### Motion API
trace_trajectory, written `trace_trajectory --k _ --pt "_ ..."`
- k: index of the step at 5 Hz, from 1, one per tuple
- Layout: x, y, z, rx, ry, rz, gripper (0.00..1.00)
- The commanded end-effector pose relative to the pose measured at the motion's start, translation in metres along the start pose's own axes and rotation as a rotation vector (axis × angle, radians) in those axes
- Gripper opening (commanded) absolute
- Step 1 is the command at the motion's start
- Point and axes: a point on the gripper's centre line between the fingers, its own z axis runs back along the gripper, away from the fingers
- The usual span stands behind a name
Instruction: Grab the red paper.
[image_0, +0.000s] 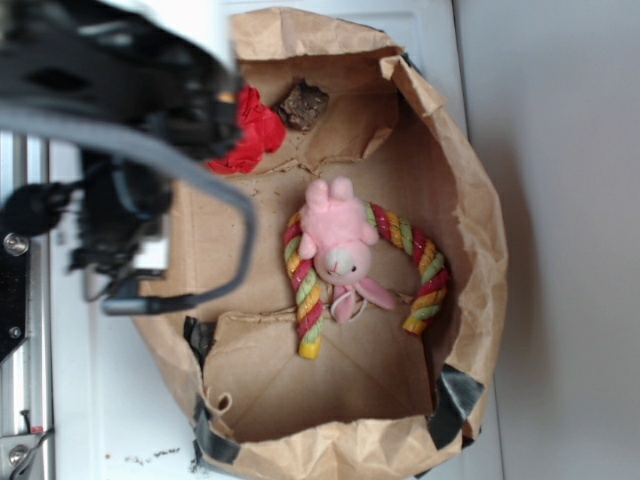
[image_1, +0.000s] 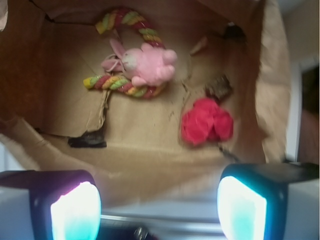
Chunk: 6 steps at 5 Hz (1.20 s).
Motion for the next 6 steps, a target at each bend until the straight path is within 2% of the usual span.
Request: trace_trajectory --k 1,3,6 --pt "0.006 -0.004 -0.027 0.032 0.010 -0.049 1.00" --pt "0.002 -0.011 -0.049 0.015 0.037 -0.061 1.00" --pt "0.002 -0.011 -0.049 0.015 0.037 -0.061 1.00"
